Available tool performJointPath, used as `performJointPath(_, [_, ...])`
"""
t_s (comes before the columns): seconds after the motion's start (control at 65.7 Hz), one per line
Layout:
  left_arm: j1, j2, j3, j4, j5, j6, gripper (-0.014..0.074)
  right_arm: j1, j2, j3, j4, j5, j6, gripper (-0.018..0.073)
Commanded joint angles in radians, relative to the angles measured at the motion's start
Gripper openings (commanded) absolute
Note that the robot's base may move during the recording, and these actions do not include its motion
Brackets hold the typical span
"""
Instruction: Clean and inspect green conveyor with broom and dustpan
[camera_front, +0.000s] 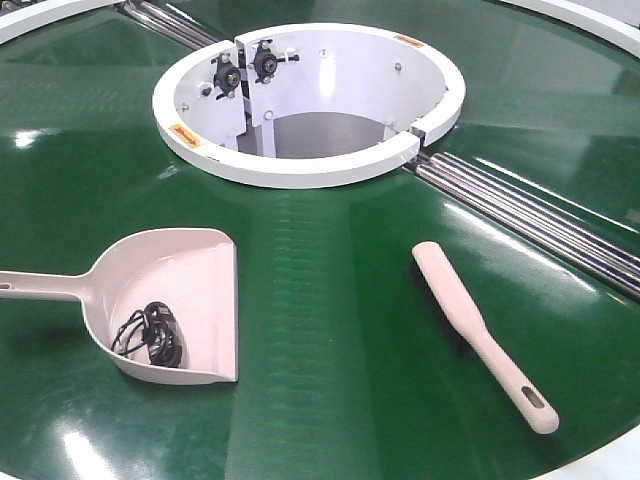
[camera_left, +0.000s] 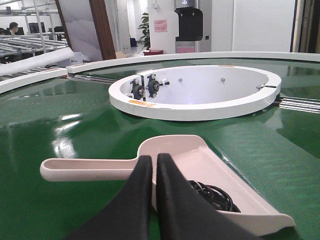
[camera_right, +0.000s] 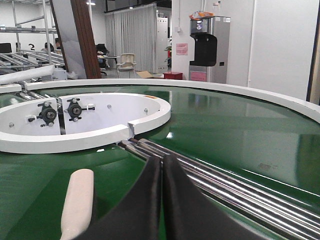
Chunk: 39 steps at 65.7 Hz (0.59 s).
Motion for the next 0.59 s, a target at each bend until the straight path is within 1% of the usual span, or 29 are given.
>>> performJointPath(0.0, [-0.003, -0.016, 0.027, -0.002, -0.068, -0.003, -0.0007, 0.001, -0.018, 0.013, -0.007, -0.071, -0.005, -0.001])
performJointPath(0.578, [-0.003, -0.016, 0.027, -0.002, -0.068, -0.003, -0.0007, 0.001, -0.018, 0.013, -0.007, -0.071, -0.005, -0.001])
